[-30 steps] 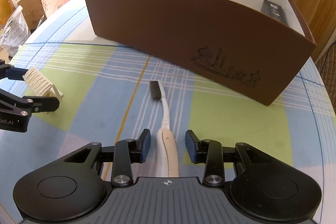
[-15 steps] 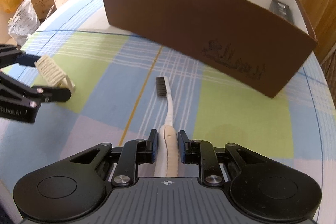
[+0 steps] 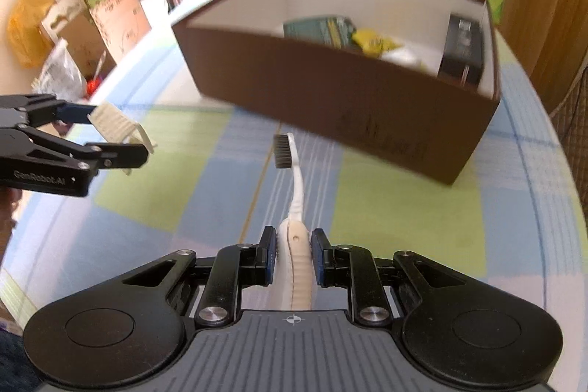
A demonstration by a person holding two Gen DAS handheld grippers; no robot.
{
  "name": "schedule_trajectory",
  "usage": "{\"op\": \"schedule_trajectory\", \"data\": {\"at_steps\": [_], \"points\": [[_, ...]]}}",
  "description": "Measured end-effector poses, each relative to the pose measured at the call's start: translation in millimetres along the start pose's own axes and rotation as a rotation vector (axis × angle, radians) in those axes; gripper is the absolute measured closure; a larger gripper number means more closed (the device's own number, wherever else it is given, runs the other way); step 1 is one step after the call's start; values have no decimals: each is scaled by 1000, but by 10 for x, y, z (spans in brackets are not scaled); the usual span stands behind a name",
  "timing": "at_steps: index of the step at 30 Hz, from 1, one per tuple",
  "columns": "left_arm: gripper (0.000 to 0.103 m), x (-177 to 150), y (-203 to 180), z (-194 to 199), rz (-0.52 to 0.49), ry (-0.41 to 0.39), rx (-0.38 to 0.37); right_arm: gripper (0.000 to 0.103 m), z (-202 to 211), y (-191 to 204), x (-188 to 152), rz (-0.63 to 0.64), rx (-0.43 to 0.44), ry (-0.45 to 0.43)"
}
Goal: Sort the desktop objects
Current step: 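Lift and carry the white clip and toothbrush with both grippers over the box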
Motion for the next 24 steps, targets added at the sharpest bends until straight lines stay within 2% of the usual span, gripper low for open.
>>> {"op": "schedule_trajectory", "data": {"at_steps": [15, 24], "points": [[20, 1184, 48, 25, -86, -143, -27, 86, 285, -357, 1091, -20, 48, -167], [20, 1732, 216, -308, -98, -139, -21, 86, 33, -500, 1748, 13, 36, -201]]}}
Point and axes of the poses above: each gripper's, at about its wrist camera, not at the fingertips, and z roughly against the way its jaws point, y to its left, x to its top, the point moved 6 cm from there along -z, roughly the way its jaws point, and after that the axes turned 15 degrees about -x, right-handed, at the moved point
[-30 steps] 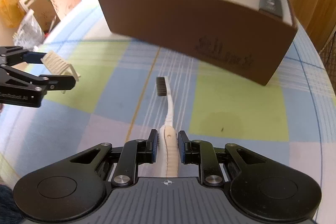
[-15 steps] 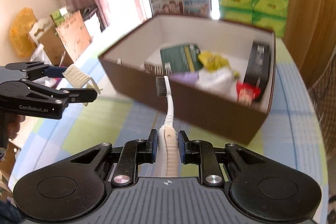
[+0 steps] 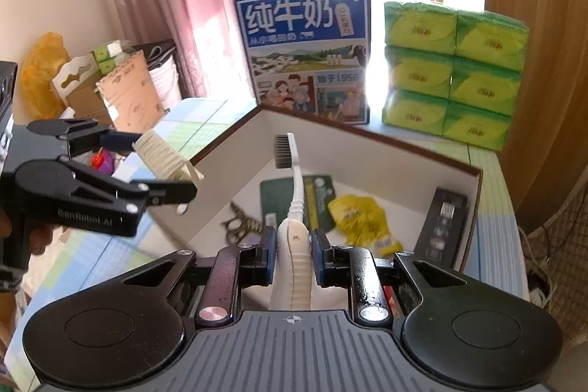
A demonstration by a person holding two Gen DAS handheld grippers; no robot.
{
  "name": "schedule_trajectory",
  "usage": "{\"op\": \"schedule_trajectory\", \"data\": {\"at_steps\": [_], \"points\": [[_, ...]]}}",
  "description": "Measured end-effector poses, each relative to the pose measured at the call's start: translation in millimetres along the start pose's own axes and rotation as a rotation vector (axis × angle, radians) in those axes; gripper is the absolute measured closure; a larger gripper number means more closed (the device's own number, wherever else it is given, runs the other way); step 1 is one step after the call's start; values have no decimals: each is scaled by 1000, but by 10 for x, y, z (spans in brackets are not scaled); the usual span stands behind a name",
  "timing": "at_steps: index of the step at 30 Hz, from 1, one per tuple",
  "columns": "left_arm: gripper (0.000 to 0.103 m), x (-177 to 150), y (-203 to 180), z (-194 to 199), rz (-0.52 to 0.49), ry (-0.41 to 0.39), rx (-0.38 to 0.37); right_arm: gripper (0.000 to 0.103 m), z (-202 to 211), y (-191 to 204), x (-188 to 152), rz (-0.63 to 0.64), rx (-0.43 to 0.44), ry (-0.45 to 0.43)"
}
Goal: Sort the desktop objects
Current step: 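Lift and carry the white clip and toothbrush with both grippers over the box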
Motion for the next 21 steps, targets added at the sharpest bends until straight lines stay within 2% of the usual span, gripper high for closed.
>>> {"op": "schedule_trajectory", "data": {"at_steps": [8, 15, 21], "points": [[19, 223, 184, -534, -7, 64, 7, 86, -583, -162, 273, -73, 0, 104], [20, 302, 357, -1005, 17, 125, -4, 86, -1103, -350, 286, -285, -26, 236], [20, 295, 453, -1329, 31, 177, -7, 86, -1433, -524, 206, -462, -92, 309]]}}
Point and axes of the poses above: each gripper's, at about its wrist camera, not at the fingertips, and z roughly against the way its jaws point, y to its left, x to its top, the point moved 6 cm from there along -z, roughly the way its jaws point, and after that the axes turned 15 degrees about -x, right-handed, at the moved point
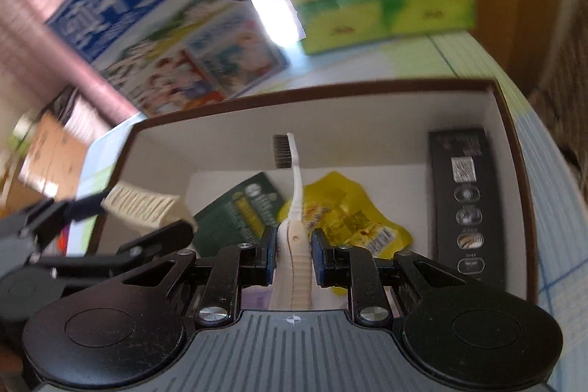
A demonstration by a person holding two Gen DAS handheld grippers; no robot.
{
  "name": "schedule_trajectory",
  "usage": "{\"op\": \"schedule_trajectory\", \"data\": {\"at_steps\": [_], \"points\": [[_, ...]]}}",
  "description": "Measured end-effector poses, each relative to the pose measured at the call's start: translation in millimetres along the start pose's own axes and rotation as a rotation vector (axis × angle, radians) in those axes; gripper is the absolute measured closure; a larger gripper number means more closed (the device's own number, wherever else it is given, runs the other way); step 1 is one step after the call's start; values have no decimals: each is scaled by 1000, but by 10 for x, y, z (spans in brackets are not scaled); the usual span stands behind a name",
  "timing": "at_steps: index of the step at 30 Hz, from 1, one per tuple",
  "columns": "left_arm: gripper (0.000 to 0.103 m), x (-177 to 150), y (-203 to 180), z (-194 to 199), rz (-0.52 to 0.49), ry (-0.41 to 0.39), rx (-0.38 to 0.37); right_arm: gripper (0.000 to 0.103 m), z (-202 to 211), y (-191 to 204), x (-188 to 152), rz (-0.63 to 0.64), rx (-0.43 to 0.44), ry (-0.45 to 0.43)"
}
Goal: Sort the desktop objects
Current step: 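Lift and carry the white clip and toothbrush with both grippers over the box, then open both grippers to drop the white clip and toothbrush into the box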
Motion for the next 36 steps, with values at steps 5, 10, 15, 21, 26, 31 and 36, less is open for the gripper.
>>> {"op": "schedule_trajectory", "data": {"at_steps": [5, 10, 15, 21, 26, 31, 36], "points": [[20, -14, 27, -155, -7, 23, -1, 86, -191, -92, 30, -84, -47, 24], [19, -30, 68, -263, -4, 39, 0, 86, -308, -73, 42, -91, -71, 38], [19, -43, 101, -308, -3, 47, -4, 85, -285, -100, 92, -75, -71, -3], [19, -60, 121, -339, -2, 54, -5, 72, -224, -115, 145, -45, -57, -14], [19, -67, 127, -366, 0, 62, -2, 52, -204, -123, 158, -1, -76, -32], [19, -67, 126, -385, 10, 63, -8, 41, -175, -146, 142, 30, -79, -46], [14, -61, 90, -355, 4, 53, -18, 31, -145, -176, 134, 53, -95, -54]]}}
Point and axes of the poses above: each gripper's, at about its wrist camera, not at the fingertips, and z roughly against the way its jaws point, y to its left, x to its top, the point moved 6 cm from there along -z, roughly the way its jaws point, and after that the axes turned 15 degrees about -x, right-handed, at the moved point
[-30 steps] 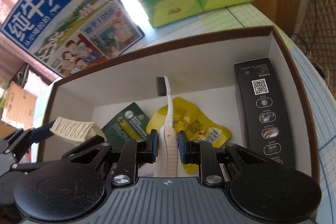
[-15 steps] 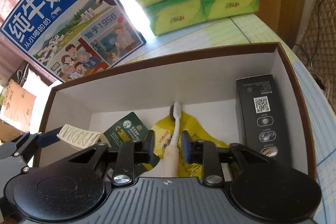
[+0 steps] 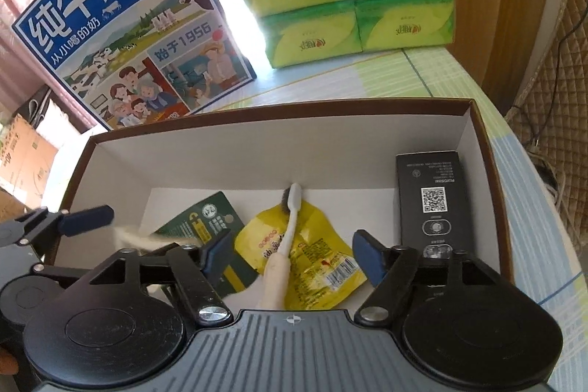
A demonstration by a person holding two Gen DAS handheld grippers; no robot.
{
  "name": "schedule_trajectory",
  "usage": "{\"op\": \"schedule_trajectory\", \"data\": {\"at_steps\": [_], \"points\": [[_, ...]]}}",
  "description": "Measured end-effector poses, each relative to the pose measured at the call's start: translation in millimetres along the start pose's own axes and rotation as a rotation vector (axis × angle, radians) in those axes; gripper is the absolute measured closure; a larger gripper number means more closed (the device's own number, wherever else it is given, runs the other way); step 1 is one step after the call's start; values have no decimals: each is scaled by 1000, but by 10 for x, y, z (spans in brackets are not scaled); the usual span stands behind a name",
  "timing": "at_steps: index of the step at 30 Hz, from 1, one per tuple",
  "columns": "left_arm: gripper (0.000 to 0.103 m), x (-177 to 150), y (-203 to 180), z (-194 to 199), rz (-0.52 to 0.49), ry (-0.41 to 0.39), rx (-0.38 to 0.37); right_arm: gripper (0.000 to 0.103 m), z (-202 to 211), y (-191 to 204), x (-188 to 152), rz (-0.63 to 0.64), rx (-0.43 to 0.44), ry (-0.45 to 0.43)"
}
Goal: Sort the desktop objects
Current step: 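Open both grippers to drop the white clip and toothbrush into the box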
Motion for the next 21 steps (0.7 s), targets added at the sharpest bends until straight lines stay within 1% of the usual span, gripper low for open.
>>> {"op": "schedule_trajectory", "data": {"at_steps": [1, 6, 7, 11, 17, 19, 21], "points": [[12, 2, -5, 11, 0, -2, -1, 27, 7, -4, 0, 5, -3, -1], [11, 6, 9, 84, 7, -3, 13, 19, 115, -11, -19, 60, -19, -34], [9, 0, 16, 111, 12, -6, 15, 17, 143, -15, -28, 73, -21, -42], [8, -33, 24, 242, 27, -18, 23, 10, 253, -37, -84, 121, -37, -71], [7, -64, -29, 473, 16, -56, 43, 5, 365, -63, -240, 163, -55, -83], [3, -70, -49, 552, 12, -72, 54, 4, 413, -72, -288, 176, -62, -89], [3, -76, -75, 632, 8, -87, 57, 2, 469, -84, -335, 186, -72, -99]]}}
Point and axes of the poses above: each gripper's, at about its wrist camera, not at the fingertips, and z roughly against the way its jaws point, y to its left, x to its top, the point moved 6 cm from there along -z, roughly the way its jaws point, and after that the axes turned 15 degrees about -x, right-handed, at the moved point
